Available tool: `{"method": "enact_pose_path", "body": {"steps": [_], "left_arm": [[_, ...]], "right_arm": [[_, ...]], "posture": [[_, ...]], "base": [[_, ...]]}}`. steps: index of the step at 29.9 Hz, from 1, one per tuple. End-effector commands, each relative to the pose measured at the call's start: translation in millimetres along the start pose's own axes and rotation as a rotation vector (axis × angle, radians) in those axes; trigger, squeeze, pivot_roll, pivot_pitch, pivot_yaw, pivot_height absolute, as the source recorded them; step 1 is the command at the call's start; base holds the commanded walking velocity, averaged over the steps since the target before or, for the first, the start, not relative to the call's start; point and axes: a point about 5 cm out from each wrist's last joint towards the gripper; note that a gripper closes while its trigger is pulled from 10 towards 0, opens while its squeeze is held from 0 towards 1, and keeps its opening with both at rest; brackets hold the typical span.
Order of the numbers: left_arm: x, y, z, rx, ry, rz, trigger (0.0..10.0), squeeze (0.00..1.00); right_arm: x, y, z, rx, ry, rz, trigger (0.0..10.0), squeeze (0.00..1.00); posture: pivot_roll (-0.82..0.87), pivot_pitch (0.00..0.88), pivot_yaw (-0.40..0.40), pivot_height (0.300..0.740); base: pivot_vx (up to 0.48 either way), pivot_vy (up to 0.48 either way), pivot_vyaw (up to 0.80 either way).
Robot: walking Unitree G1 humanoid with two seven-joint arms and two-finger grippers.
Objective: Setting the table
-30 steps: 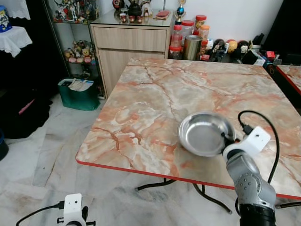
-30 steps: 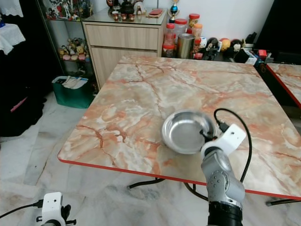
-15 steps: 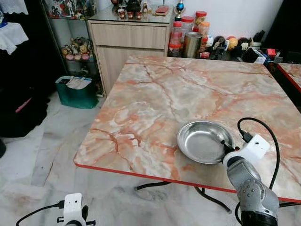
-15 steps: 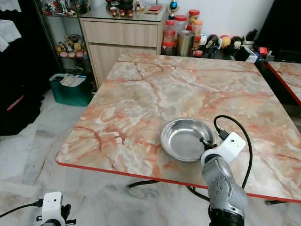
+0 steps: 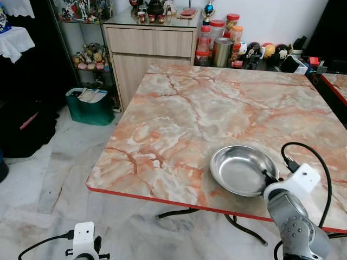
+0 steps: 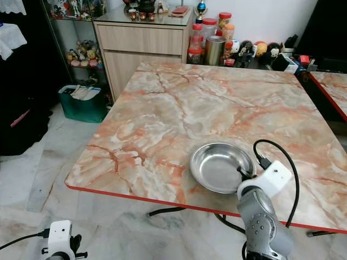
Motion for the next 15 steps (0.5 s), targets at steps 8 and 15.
{"method": "enact_pose_path", "body": {"steps": [8,15], "left_arm": [[0.9,3.0,-2.3,0.021,-0.008,0.013,10.0,0.0],[1.3,5.1,-5.0,0.008,0.004,0.025,10.0,0.0]], "right_arm": [[-3.4,7.1,0.0,0.009,-0.023,0.029,10.0,0.0],[-4.8,18.2,-3.5,-0.06,-0.016,0.116,10.0,0.0]], "posture": [[0.09,0.0,-0.014,0.74],[0.1,0.0,-0.018,0.74]], "base": [[0.0,0.0,0.0],[0.0,0.0,0.0]]}}
Point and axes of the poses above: a point about 5 cm out from each wrist's last joint towards the gripper, its own x axis pointing out of the wrist towards the gripper, its own y axis along the axis of the wrist's last joint, z = x × y, and after that the axes turned 13 degrees about x, right-handed
